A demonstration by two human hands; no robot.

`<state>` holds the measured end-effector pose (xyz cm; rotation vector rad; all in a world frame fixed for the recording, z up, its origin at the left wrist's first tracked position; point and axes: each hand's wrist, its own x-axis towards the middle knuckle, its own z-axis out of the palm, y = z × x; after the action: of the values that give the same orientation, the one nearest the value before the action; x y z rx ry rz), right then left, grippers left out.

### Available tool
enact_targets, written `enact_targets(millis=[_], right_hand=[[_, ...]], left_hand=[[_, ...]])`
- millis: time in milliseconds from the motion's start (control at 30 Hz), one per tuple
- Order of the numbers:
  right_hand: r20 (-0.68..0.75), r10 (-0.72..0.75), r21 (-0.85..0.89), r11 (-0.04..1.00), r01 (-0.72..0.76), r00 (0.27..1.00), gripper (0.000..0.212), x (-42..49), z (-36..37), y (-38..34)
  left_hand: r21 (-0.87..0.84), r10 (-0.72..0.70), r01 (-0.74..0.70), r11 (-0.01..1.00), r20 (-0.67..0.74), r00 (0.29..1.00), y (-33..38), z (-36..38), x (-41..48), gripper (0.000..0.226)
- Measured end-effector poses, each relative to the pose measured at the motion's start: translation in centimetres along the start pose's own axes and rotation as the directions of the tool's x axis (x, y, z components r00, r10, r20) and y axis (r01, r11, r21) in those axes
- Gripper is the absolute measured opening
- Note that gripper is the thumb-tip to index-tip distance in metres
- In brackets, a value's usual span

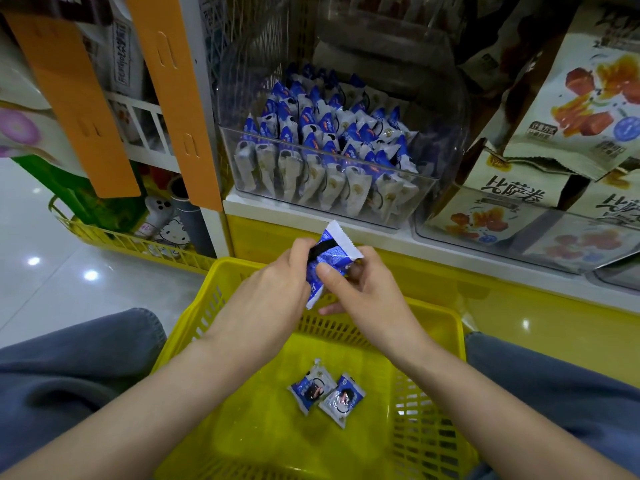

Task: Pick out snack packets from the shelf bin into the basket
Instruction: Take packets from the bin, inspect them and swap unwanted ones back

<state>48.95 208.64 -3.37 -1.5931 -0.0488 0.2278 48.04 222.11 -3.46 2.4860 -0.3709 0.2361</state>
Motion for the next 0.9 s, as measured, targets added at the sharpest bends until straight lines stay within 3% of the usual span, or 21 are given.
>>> enact_targets(millis=[133, 267, 433, 533, 633, 733, 833, 900], right_hand=[[0.008, -0.001, -0.020, 1.000, 0.001, 1.000, 0.014, 0.0, -0.1, 0.0], [0.024, 0.017, -0.081, 0.997, -0.015, 1.000, 0.013, -0.1, -0.1, 0.2], [0.036, -0.011, -0.365, 0.931, 0.023, 0.999, 0.017, -0.3, -0.3, 0.4], [0.108, -0.064, -0.499, 0.859, 0.109, 0.992, 0.021, -0.9, -0.3, 0.3], [0.142, -0.082, -0.578, 0.802, 0.150, 0.986, 0.021, -1.1, -0.3, 0.2], [0.125, -0.111, -0.604, 0.780, 0.164, 0.986, 0.025, -1.2, -0.2, 0.1], [0.108, -0.129, -0.603, 0.780, 0.168, 0.986, 0.025, -1.2, -0.1, 0.0], [0.092, -0.130, -0.608, 0.778, 0.159, 0.987, 0.015, -1.0, -0.2, -0.1]], left_hand=[[0.096, 0.069, -0.070, 0.993, 0.015, 0.997, -0.4, 0.0, 0.2, 0.031], [0.150, 0.044, -0.048, 0.987, 0.031, 0.999, -0.8, 0.1, 0.2, 0.024], [0.229, 0.009, -0.020, 0.973, 0.051, 0.999, -0.5, -0.2, 0.3, 0.025], [0.342, 0.122, -0.119, 0.932, 0.012, 0.992, -0.2, -0.7, 0.6, 0.017], [0.404, 0.136, -0.147, 0.903, 0.056, 0.989, -0.3, -0.8, 0.5, 0.029], [0.348, 0.088, -0.102, 0.932, 0.055, 0.995, -0.8, -0.3, 0.4, 0.033], [0.151, 0.082, -0.081, 0.985, -0.003, 0.997, -1.4, 0.0, 0.5, 0.018], [0.012, 0.059, -0.059, 0.998, -0.020, 0.998, -1.3, 0.0, 0.6, 0.024]])
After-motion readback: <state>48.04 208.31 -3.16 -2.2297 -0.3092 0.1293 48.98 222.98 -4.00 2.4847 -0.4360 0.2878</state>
